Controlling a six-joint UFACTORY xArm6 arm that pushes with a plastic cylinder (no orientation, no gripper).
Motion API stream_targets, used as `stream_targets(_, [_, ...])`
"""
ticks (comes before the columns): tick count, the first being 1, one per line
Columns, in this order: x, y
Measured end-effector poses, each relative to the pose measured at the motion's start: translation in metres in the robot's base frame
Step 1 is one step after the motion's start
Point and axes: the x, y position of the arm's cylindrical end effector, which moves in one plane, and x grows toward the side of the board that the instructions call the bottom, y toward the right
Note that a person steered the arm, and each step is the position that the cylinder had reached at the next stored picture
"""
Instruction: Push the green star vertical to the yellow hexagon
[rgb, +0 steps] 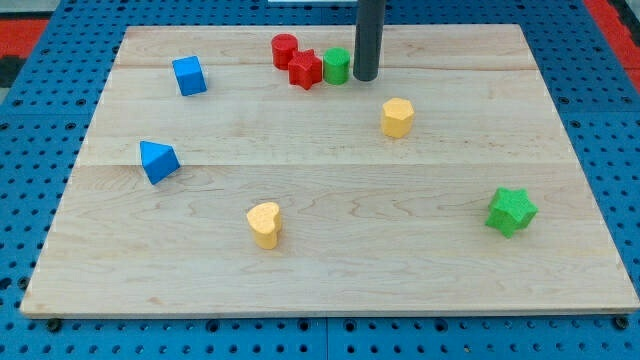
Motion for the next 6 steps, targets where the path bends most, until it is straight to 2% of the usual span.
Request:
stream_targets(1, [-0.002,0.002])
stream_targets(2, [-0.001,0.109])
stream_targets(3, [0.071,0.193])
stream_targets(4, [0.185,0.225])
stream_targets(5, [0.241,0.175])
stream_targets(6, [0.261,0.059])
